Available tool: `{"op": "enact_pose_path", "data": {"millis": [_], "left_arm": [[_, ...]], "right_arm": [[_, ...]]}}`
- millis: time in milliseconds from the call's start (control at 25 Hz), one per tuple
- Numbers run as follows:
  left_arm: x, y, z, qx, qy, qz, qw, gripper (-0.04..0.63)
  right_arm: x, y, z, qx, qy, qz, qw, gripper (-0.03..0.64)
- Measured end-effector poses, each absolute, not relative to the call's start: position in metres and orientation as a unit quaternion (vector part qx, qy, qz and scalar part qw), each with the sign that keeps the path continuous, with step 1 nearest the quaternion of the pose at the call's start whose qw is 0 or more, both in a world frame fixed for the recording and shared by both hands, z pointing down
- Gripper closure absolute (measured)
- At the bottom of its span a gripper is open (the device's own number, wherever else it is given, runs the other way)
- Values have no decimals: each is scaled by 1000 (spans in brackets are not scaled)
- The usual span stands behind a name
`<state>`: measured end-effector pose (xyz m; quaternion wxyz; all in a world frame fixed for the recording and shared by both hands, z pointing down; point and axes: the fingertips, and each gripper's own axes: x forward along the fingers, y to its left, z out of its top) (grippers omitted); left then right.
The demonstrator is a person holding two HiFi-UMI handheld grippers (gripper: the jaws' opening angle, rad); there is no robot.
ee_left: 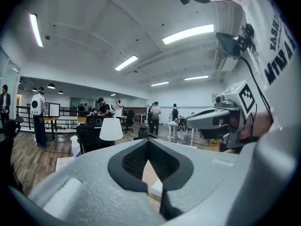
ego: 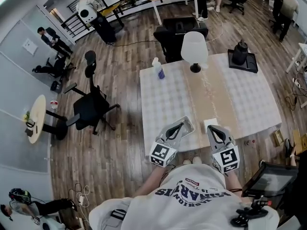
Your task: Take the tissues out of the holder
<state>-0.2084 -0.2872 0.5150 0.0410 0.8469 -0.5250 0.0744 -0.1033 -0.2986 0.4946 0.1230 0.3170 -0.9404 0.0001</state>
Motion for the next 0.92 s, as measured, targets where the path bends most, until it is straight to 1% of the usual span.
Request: {"op": "enact_pose_path", "data": {"millis": [120,520,920], "left_arm": [[-215,-283,518,842,-532,71,45,592],[-213,-282,504,849,-524,10,62,592],[-210,-282,506,854,-515,13,66,592]], "right_arm": [[-106,-298,496,311,-943,0,121,611],[-95,-297,493,317,-941,0,117,611],[-88,-298,491,323,-940,-3,114,611]]}}
